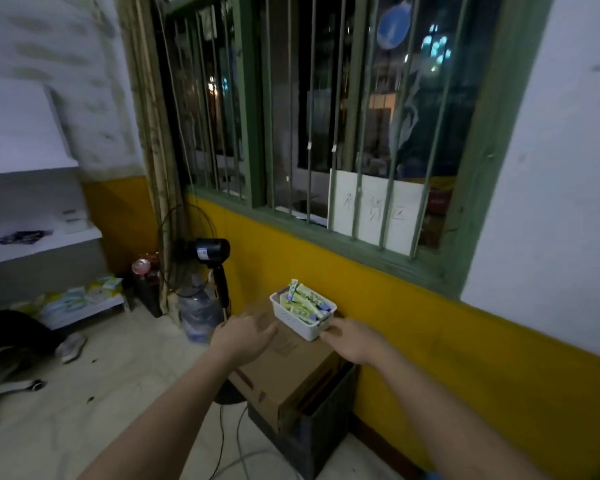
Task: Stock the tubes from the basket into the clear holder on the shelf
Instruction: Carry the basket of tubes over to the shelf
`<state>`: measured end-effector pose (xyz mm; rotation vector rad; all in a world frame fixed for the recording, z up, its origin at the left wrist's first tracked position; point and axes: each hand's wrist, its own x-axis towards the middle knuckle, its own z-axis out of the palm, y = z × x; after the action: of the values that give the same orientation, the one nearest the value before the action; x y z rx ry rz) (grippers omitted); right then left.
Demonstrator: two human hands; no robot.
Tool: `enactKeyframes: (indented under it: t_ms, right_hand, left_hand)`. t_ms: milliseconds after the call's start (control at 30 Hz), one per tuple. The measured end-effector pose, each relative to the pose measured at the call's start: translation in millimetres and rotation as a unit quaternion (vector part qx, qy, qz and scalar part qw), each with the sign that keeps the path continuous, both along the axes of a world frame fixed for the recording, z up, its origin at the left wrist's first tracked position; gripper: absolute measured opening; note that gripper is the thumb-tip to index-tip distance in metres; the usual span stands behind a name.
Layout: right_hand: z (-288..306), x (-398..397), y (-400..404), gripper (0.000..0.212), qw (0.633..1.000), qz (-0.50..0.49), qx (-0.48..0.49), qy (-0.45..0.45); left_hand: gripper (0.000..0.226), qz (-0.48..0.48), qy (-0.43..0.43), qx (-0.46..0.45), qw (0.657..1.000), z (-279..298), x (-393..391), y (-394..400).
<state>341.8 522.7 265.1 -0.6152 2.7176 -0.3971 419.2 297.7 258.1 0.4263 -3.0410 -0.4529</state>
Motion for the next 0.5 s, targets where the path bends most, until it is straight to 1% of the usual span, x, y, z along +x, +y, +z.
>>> enactKeyframes:
  t_ms: [33, 133, 167, 267, 333, 433, 500]
  right_hand:
    - [-8, -10, -11, 0.049, 1.000, -0.008, -0.005, -0.014]
    - [-37, -42, -38, 0.037, 0.996, -0.057, -0.060, -0.044]
    - [-48, -51, -46, 0.037, 0.993, -0.079, -0.065, -0.062]
    - [-82, -76, -67, 0.058, 0.982, -0.140, -0.047, -0.116]
    - [-103, -99, -79, 0.064, 0.973, -0.173, -0.052, -0.141]
    - [-129, -138, -99, 0.058, 0.963, -0.200, -0.078, -0.164]
    - [-145, -161, -114, 0.049, 0.957, -0.200, -0.109, -0.179]
  left_hand:
    - [0.061, -0.013, -0.005, 0.009, 1.000, -9, -10, -16]
    - [0.055, -0.031, -0.002, 0.044, 0.999, -39, -41, -57]
    - [0.055, -0.032, -0.011, 0.049, 0.998, -49, -53, -68]
    - [0.058, -0.048, -0.082, 0.045, 0.994, -76, -90, -89]
    - [0.056, -0.069, -0.096, 0.055, 0.991, -90, -117, -98]
    - [0.054, -0.086, -0.101, 0.074, 0.988, -107, -158, -112]
    - [0.053, -0.098, -0.106, 0.074, 0.987, -120, -186, -124]
